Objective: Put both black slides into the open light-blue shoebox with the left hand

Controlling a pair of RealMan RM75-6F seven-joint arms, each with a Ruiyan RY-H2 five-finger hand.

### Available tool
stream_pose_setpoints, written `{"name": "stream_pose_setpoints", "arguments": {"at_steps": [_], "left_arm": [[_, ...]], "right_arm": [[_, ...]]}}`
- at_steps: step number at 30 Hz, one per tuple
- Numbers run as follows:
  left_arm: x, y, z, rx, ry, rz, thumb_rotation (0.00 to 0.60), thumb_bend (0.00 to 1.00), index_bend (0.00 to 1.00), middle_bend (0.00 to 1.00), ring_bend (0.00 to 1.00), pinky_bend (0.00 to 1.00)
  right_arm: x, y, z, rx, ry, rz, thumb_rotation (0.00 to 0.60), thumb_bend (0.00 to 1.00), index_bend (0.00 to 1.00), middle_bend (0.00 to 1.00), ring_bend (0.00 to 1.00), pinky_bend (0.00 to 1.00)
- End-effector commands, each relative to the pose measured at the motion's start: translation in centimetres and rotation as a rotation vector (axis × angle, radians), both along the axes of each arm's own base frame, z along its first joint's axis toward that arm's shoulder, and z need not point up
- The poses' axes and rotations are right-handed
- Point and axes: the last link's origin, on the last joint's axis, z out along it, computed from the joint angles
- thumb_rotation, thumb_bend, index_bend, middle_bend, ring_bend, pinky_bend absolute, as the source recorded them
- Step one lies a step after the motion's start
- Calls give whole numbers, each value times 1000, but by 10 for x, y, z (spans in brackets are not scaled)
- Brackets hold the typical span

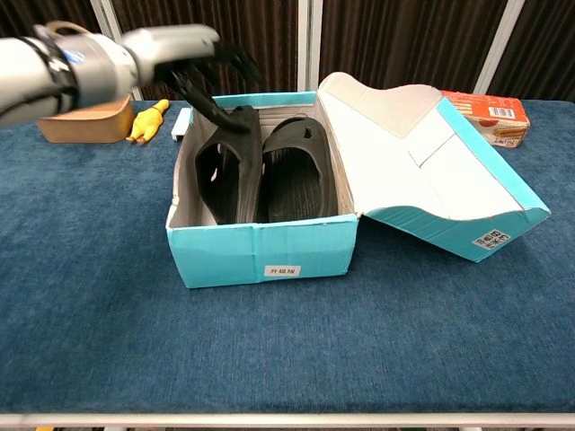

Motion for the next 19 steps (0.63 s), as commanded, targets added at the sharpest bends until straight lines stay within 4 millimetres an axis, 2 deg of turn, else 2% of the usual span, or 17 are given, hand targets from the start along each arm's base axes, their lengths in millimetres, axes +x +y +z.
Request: {"name": "stream_pose_setpoints", "arguments": {"at_steps": [1,3,5,6,9,12,15,19], "left_arm": [[-32,-9,50,128,-87,36,462,0,222,170,11,185],[-60,-15,69,193,-66,90,505,0,223,170,11,185],[-88,-23,83,249,-26,142,583,0,223,170,11,184],[-107,-29,92,287,10,177,598,0,224,170,11,184],[-152,-53,111,360,108,254,600,0,226,171,11,184],[-187,-84,128,419,184,315,600,0,229,171,11,184],[-209,-114,140,475,225,369,600,0,229,171,11,184],[-224,-151,151,513,257,425,600,0,229,171,11,181]], "right_arm": [[-3,0,1,1,-9,-5,600,134,0,114,0,64],[-7,1,0,6,-27,-11,600,135,0,114,0,64],[-12,1,0,10,-46,-16,600,135,0,114,0,64],[-15,0,0,11,-58,-19,600,137,0,114,0,64],[-20,-3,-2,8,-84,-13,600,153,0,114,0,64],[-25,-8,-6,11,-102,-7,600,157,0,114,0,64],[-25,-11,-10,19,-100,2,600,157,0,114,0,64],[-19,-12,-15,23,-99,22,600,157,0,115,0,64]]}}
